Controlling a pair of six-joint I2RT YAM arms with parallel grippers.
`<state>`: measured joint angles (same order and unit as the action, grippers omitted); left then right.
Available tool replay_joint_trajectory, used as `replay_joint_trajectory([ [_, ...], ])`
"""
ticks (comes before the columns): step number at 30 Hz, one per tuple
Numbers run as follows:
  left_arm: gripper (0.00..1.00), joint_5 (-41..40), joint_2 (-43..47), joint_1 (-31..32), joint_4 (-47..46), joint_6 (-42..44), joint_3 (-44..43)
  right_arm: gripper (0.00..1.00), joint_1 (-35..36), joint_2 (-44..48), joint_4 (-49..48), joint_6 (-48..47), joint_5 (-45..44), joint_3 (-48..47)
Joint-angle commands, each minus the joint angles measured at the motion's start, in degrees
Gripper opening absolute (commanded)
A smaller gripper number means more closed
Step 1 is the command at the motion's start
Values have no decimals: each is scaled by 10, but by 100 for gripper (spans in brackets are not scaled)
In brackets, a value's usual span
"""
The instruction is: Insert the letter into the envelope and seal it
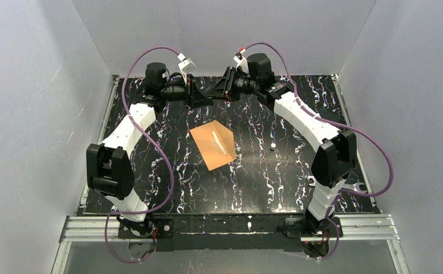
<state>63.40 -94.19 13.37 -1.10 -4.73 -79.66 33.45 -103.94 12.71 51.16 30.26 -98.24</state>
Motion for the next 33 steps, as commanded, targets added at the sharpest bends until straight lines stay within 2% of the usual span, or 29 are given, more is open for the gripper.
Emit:
replay_joint_trajectory([
  [1, 11, -19, 26, 10, -21, -19, -3, 1, 13, 9, 0, -15, -15, -21],
  [2, 17, -28, 29, 10, -21, -19, 1, 1, 13, 14, -1, -22, -28, -18],
  [6, 53, -61, 63, 4, -23, -10, 41, 1, 11, 39, -6, -69, -89, 4],
  [8, 65, -71, 86, -2, -24, -6, 67, 1, 11, 56, -20, -105, -120, 21],
  [9, 91, -90, 104, -5, -5, -2, 72, 1, 10, 59, -13, -120, -137, 24],
  [10, 98, -131, 127, -4, 38, 15, 68, 1, 8, 61, -9, -136, -145, 28],
  [13, 98, -220, 215, -5, 64, 24, 106, 1, 7, 74, -23, -183, -177, 52],
  [16, 98, -326, 254, -18, 105, -48, 118, 1, 10, 85, -62, -238, -215, 93],
  [20, 98, -333, 207, -40, 184, -133, 85, 1, 32, 89, -97, -310, -269, 143],
  [23, 98, -328, 182, -41, 144, -253, 125, 1, 67, 87, -102, -359, -322, 155],
  [24, 90, -321, 171, -41, 123, -286, 141, 1, 78, 82, -93, -369, -345, 154],
  [25, 74, -312, 156, -41, 110, -316, 153, 1, 91, 77, -86, -376, -361, 154],
  [27, 49, -307, 115, -41, 131, -343, 151, 1, 107, 70, -74, -383, -384, 160],
  [29, 44, -306, 71, -40, 174, -335, 134, 1, 125, 71, -70, -392, -401, 174],
  [33, 48, -310, 1, -27, 166, -353, 141, 1, 166, 79, -39, -379, -430, 196],
])
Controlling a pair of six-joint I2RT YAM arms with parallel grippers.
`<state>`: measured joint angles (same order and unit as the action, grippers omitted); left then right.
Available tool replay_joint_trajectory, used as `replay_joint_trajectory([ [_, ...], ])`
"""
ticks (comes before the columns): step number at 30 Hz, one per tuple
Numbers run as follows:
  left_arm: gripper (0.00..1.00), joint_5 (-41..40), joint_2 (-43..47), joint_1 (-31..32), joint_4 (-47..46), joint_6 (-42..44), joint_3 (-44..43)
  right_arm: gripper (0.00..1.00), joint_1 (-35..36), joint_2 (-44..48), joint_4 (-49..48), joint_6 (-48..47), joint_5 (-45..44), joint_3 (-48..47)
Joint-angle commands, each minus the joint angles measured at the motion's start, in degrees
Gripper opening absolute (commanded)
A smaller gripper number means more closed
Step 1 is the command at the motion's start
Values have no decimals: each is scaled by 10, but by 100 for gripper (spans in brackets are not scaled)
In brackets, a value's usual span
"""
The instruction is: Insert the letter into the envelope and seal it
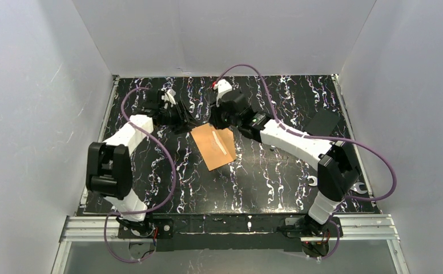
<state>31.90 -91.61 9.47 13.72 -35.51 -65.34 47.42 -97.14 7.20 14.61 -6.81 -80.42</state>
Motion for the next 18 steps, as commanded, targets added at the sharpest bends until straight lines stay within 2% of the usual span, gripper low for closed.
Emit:
replay_joint_trajectory([
  [1, 49, 8, -41, 17, 11, -57, -2, 1, 35, 13, 24, -12, -71, 24],
  [4, 49, 12, -76, 31, -16, -75, -7, 1, 64, 22, 7, -9, -112, 63],
  [9, 26, 23, -149, 34, -21, -82, -59, 1, 107, 18, -64, -15, -183, 125],
  [14, 25, 22, -179, 35, -30, -86, -70, 1, 108, -3, -103, -9, -200, 137],
  [18, 25, 13, -212, 35, 1, -57, -87, 1, 109, -22, -133, -10, -211, 153],
])
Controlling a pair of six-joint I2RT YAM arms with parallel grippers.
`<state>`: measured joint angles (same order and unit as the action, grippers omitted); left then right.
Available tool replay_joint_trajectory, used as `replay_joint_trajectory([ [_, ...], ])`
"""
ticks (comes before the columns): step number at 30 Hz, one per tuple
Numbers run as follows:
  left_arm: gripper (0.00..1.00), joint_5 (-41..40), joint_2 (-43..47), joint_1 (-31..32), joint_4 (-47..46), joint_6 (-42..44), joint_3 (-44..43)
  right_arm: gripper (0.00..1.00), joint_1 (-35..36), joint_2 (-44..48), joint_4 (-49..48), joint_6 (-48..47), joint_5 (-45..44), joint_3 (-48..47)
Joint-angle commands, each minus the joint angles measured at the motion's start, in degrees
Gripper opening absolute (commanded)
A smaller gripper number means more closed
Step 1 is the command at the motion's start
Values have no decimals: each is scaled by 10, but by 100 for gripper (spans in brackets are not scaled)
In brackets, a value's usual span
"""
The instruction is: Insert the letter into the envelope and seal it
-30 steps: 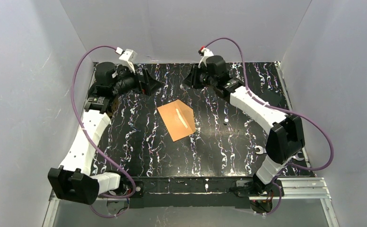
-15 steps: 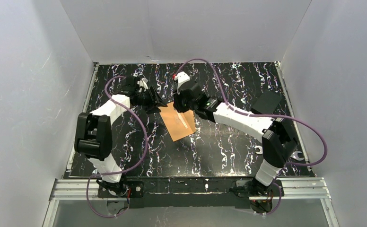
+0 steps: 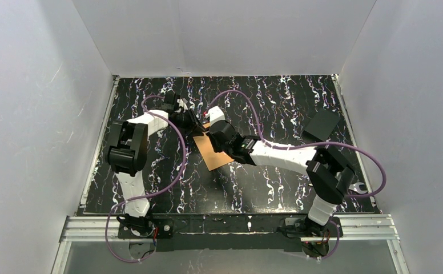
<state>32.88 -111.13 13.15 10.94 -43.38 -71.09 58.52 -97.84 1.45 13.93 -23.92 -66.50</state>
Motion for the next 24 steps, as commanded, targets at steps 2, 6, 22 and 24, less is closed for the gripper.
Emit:
replay_joint_trajectory([
  [2, 25, 6, -29, -1, 30, 25, -29, 1, -3, -29, -90, -16, -40, 16],
  [6, 24, 0, -42, -1, 49, 38, -33, 1, -3, -51, -131, -35, -49, 18],
  [22, 15, -62, -76, 0, 144, 49, -55, 1, -16, -114, -169, -48, -39, 24],
  [24, 14, -70, -76, 0, 144, 48, -54, 1, -18, -117, -170, -51, -32, 28],
])
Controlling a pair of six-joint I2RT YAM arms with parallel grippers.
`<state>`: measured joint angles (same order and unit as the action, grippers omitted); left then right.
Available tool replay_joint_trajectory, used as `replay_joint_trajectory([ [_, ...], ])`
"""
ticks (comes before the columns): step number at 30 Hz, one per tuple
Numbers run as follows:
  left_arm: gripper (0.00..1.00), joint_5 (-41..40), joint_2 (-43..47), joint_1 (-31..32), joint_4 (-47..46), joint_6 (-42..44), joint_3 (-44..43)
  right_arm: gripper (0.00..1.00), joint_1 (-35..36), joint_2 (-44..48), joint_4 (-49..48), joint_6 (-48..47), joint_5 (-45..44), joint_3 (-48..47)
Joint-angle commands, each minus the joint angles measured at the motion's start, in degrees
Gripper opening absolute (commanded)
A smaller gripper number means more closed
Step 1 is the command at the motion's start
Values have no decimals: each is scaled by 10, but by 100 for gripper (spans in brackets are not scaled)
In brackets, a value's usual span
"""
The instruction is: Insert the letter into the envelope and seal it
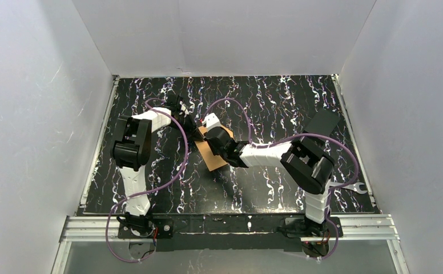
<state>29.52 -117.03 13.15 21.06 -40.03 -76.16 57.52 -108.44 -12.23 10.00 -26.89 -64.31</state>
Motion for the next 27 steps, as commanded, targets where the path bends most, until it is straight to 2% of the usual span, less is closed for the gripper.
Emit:
replay_joint_trajectory([
  [1, 14, -39, -18, 0, 42, 14, -2, 1, -8, -13, -35, -12, -1, 10],
  [9, 13, -37, -35, 2, 40, 19, -1, 1, -20, -51, -35, -17, 15, -3],
  [18, 4, -43, -50, 2, 56, 23, -15, 1, -36, -90, -20, -24, 34, -51],
  [21, 0, -60, -50, 2, 54, -1, -20, 1, -36, -73, 5, -19, 50, -35],
  [27, 0, -93, -46, 3, 11, -90, -13, 1, -34, -20, 73, -15, 76, 17],
])
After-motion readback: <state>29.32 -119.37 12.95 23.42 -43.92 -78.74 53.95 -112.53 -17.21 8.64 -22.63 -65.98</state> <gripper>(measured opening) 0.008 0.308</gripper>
